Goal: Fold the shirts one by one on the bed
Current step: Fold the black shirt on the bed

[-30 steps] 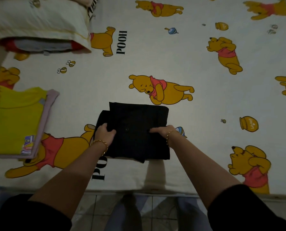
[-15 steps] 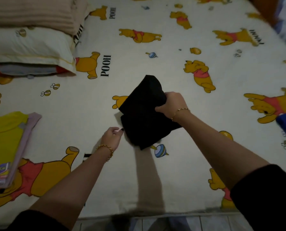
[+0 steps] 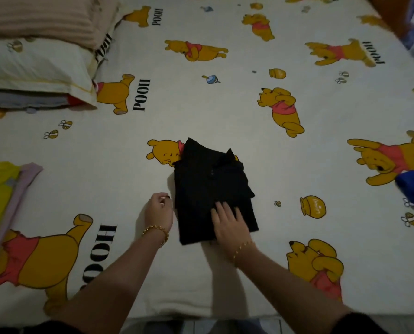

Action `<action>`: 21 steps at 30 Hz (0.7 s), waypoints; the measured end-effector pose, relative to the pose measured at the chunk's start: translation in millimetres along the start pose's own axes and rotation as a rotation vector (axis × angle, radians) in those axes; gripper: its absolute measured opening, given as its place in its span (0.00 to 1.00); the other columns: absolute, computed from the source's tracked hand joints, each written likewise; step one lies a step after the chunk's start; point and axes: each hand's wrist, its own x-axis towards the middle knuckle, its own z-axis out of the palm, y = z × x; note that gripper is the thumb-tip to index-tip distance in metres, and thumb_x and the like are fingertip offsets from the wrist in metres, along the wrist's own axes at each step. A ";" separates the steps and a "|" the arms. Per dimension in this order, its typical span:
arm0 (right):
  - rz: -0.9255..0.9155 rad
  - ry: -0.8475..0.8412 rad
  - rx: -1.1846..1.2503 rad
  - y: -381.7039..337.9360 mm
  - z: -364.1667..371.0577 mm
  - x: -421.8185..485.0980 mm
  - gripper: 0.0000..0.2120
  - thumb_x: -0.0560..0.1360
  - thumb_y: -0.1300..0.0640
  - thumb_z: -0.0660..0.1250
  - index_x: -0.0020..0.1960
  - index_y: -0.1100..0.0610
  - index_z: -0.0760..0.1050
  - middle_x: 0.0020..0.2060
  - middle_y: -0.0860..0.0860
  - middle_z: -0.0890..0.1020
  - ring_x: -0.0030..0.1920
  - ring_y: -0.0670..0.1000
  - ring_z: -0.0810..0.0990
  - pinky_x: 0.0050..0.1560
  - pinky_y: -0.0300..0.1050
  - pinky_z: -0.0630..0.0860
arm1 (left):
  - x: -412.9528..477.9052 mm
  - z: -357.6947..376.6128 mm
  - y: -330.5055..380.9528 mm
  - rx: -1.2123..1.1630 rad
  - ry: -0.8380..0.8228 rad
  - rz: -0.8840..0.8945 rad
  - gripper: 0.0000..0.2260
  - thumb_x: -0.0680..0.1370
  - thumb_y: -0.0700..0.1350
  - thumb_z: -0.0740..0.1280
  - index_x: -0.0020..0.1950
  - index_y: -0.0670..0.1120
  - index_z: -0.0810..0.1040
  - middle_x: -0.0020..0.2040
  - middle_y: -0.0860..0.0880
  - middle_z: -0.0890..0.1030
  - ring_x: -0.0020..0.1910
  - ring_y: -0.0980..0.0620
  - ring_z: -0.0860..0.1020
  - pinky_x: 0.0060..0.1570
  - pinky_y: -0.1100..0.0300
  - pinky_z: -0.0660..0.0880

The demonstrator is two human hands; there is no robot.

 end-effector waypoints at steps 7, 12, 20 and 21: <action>0.205 0.313 0.360 17.1 5.3 -10.8 0.24 0.72 0.51 0.63 0.65 0.60 0.71 0.63 0.59 0.74 0.63 0.60 0.74 0.60 0.58 0.74 | -6.6 23.6 -4.6 0.027 -0.031 0.001 0.16 0.77 0.48 0.66 0.62 0.42 0.73 0.55 0.46 0.77 0.49 0.51 0.75 0.47 0.61 0.69; 0.675 0.109 0.928 47.3 -6.0 6.1 0.25 0.75 0.55 0.67 0.69 0.61 0.64 0.62 0.58 0.72 0.63 0.58 0.71 0.61 0.51 0.72 | -12.5 37.6 -8.5 -0.001 -0.108 -0.083 0.20 0.75 0.52 0.69 0.61 0.41 0.73 0.56 0.44 0.78 0.53 0.45 0.77 0.50 0.57 0.74; 0.642 -0.571 1.065 84.3 -12.2 -8.7 0.22 0.71 0.58 0.72 0.61 0.65 0.72 0.52 0.58 0.79 0.50 0.57 0.78 0.43 0.43 0.76 | -6.6 19.4 -26.8 0.163 -0.470 -0.226 0.16 0.74 0.48 0.69 0.60 0.46 0.76 0.56 0.44 0.81 0.52 0.45 0.79 0.57 0.49 0.76; 0.657 -0.642 1.162 89.7 -14.8 -11.3 0.28 0.67 0.52 0.76 0.62 0.64 0.72 0.52 0.57 0.79 0.49 0.56 0.79 0.44 0.44 0.78 | -5.9 14.0 -26.6 0.133 -0.517 -0.269 0.16 0.73 0.48 0.70 0.59 0.46 0.76 0.54 0.44 0.81 0.52 0.44 0.79 0.55 0.48 0.77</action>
